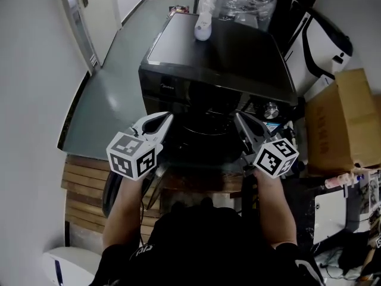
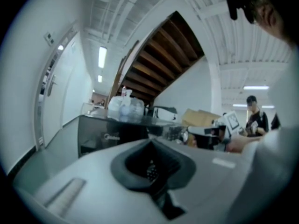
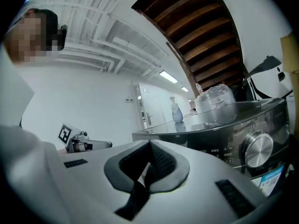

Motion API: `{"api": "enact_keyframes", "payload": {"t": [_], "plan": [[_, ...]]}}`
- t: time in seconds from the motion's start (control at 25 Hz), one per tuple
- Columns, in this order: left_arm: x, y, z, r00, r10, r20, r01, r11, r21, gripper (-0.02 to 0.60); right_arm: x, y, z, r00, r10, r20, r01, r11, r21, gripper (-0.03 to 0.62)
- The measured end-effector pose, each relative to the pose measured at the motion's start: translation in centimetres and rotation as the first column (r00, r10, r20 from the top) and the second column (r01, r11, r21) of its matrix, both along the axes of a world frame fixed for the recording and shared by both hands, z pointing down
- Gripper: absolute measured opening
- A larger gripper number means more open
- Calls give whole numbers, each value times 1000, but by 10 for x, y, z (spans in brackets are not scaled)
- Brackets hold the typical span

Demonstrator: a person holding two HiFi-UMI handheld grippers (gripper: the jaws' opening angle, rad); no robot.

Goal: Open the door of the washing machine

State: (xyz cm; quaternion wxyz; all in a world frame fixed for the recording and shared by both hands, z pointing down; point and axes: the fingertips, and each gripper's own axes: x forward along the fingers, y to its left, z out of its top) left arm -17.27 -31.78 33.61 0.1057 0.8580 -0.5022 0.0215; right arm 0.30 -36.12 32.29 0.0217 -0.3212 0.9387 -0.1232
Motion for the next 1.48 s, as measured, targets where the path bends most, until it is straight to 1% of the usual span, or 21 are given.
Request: {"api": "enact_keyframes", "payload": {"t": [0.08, 0.2, 0.24, 0.56, 0.68, 1.0, 1.48], "plan": [[2, -5, -3, 1000, -19, -24, 19, 1000, 3, 10, 5, -3, 3, 1000, -2, -23, 2, 1000, 22, -8], [4, -12, -12, 996, -39, -82, 40, 999, 13, 9, 11, -3, -1, 998, -7, -56, 11, 997, 74, -8], [5, -14, -15, 995, -46, -88, 48, 999, 18, 9, 13, -4, -4, 998, -5, -67, 11, 996, 94, -9], [17, -29, -20, 993, -109, -42, 110, 994, 20, 9, 29, -8, -15, 990, 16, -138, 11, 981, 195, -9], [22, -34, -20, 992, -122, -29, 123, 992, 22, 8, 35, -9, -14, 989, 14, -148, 15, 980, 198, -11], [30, -37, -23, 988, -153, 3, 153, 987, 49, 8, 48, -12, -16, 990, 25, -136, 1, 981, 192, -11], [27, -34, -23, 986, -161, 36, 158, 985, 64, 8, 37, -9, -13, 991, 3, -132, 21, 983, 183, -11]]}}
